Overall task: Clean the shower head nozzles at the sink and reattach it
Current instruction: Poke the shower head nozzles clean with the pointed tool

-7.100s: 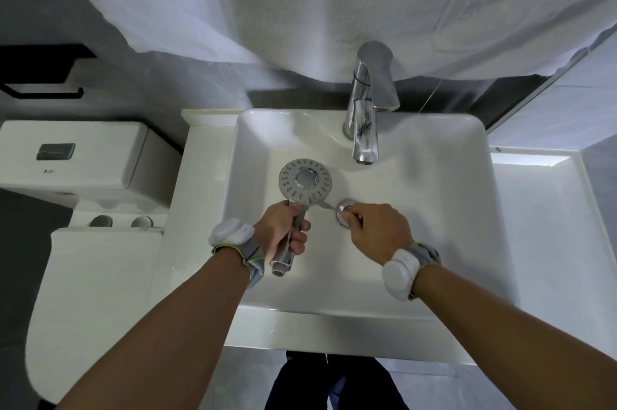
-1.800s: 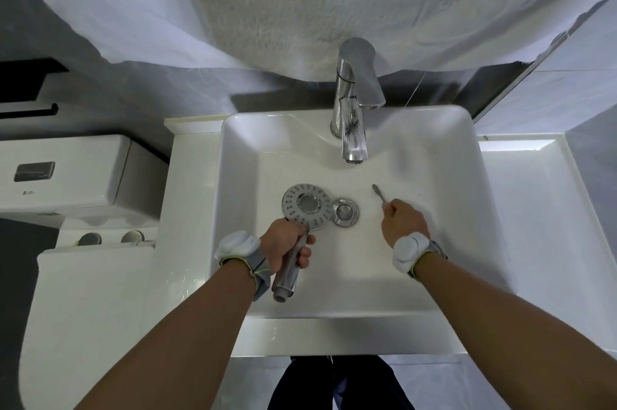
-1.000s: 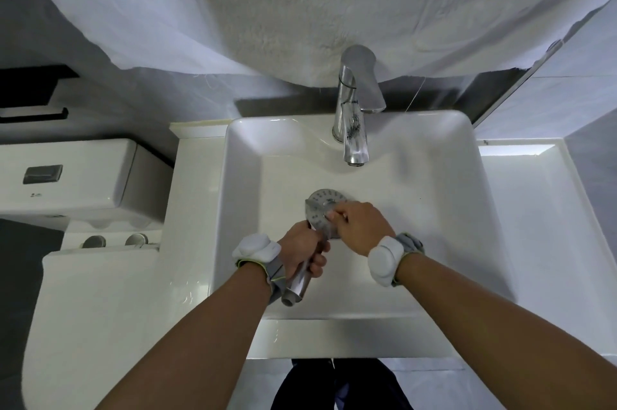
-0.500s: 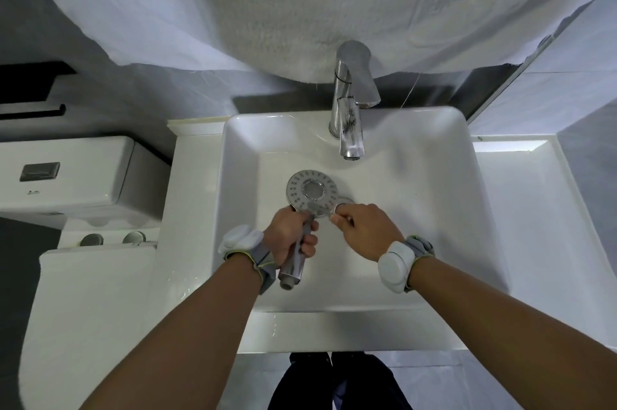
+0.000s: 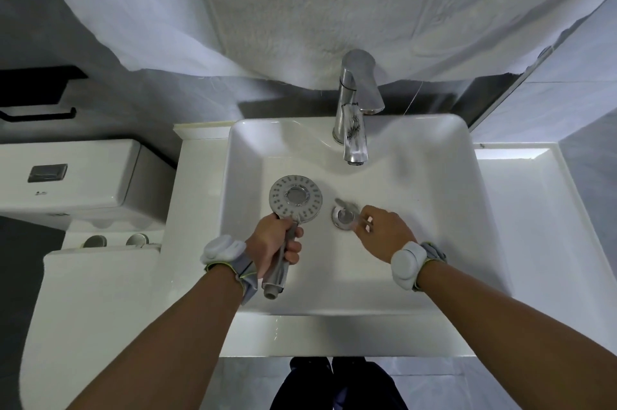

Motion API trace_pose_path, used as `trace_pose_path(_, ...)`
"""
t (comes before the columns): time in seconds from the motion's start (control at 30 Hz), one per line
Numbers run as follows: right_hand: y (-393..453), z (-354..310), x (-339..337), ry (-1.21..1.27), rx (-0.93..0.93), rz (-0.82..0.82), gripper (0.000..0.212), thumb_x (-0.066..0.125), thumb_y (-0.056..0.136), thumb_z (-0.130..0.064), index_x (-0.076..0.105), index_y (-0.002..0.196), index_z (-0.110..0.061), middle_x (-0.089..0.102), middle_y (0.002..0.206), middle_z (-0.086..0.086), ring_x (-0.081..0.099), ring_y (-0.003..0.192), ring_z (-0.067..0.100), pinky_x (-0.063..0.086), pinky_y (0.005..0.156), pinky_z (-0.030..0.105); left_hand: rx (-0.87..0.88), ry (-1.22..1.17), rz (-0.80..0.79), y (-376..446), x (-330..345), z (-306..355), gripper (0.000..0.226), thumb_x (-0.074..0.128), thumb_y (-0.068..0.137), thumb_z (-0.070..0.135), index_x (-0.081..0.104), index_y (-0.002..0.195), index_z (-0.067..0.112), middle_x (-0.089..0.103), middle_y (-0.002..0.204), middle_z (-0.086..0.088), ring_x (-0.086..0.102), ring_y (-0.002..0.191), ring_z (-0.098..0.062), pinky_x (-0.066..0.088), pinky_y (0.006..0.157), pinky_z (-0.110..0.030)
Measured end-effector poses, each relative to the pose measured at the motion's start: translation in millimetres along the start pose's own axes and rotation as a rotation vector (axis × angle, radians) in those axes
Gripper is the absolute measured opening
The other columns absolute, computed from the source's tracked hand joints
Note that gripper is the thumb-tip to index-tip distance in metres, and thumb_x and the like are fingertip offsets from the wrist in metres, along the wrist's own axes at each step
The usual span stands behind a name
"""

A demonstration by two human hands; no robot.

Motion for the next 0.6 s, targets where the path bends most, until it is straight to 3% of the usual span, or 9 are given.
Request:
trace_pose_path(0.13, 28.9, -2.8, 9.6, -0.08, 0.146, 0.024, 0.026, 0.058, 0.088, -0.042, 0.059, 0.082, -0.017, 0.061, 0.076, 0.001, 0.058, 0.071, 0.023, 0.047, 0.062, 0.028, 0.04, 0.046, 0.046, 2.5, 2.6, -8.3, 0.019, 0.029, 0.104, 0.012, 0.047, 0.098, 0.014, 0.047, 0.071, -0.006, 0.031, 0.036, -0.011, 0.028, 0.038, -0.015)
trace_pose_path(0.4, 65.3, -3.9, 22.3, -0.127, 0.254, -0.066, 0.026, 0.067, 0.081, -0.037, 0.056, 0.071, -0.015, 0.06, 0.072, 0.003, 0.054, 0.058, 0.017, 0.036, 0.048, 0.021, 0.046, 0.103, 0.076, 9.4, 6.3, -12.5, 0.018, 0.03, 0.102, 0.011, 0.047, 0.104, 0.015, 0.048, 0.074, -0.006, 0.032, 0.039, -0.012, 0.029, 0.04, -0.016)
trace_pose_path(0.6, 63.4, -7.6, 34.3, -0.236, 0.222, -0.02, 0.028, 0.058, 0.091, -0.037, 0.065, 0.096, -0.011, 0.067, 0.097, 0.009, 0.063, 0.08, 0.024, 0.041, 0.061, 0.026, 0.044, 0.11, 0.048, 13.0, 16.5, -10.7, 0.018, 0.027, 0.1, 0.009, 0.044, 0.106, 0.013, 0.046, 0.076, -0.006, 0.033, 0.04, -0.012, 0.03, 0.039, -0.016)
Point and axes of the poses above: each hand's wrist, its own y-axis towards the middle knuckle, its own x-axis out of the palm, z = x × y, the point moved 1 cm from there along y, towards the middle knuckle
